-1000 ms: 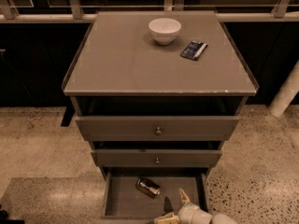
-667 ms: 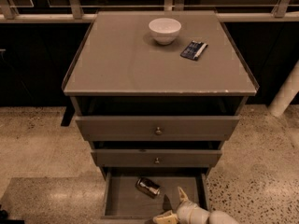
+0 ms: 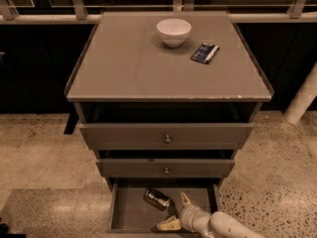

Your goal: Pick orange can from bottom drawer and place on counter

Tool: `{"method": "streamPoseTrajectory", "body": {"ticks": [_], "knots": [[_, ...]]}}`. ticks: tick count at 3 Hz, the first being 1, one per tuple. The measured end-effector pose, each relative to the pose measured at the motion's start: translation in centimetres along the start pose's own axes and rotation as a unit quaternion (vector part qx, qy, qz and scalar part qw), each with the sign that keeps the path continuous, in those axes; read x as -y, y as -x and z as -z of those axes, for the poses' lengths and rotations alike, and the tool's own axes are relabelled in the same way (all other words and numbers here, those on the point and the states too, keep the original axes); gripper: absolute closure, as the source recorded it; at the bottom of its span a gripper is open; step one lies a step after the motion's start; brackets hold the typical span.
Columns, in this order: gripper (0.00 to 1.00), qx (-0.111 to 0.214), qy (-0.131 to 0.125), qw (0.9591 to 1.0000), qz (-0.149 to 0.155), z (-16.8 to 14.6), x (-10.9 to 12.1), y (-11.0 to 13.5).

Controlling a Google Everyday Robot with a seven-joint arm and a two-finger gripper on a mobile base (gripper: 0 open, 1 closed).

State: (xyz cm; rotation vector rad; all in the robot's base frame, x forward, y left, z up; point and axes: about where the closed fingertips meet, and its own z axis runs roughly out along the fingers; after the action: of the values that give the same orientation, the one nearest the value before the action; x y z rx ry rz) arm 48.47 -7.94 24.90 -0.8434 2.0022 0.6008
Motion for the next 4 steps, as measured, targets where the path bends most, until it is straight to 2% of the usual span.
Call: {"method": "streamPoseTrajectory", "body": {"ticks": [3,4], "knots": [[0.0,-0.042,0.022,0.9988,0.009,-7.7,0.9,-2.8],[0.0,-0.044,0.02,0.9987,0.017,-12.1,2.1,-2.8]]}}
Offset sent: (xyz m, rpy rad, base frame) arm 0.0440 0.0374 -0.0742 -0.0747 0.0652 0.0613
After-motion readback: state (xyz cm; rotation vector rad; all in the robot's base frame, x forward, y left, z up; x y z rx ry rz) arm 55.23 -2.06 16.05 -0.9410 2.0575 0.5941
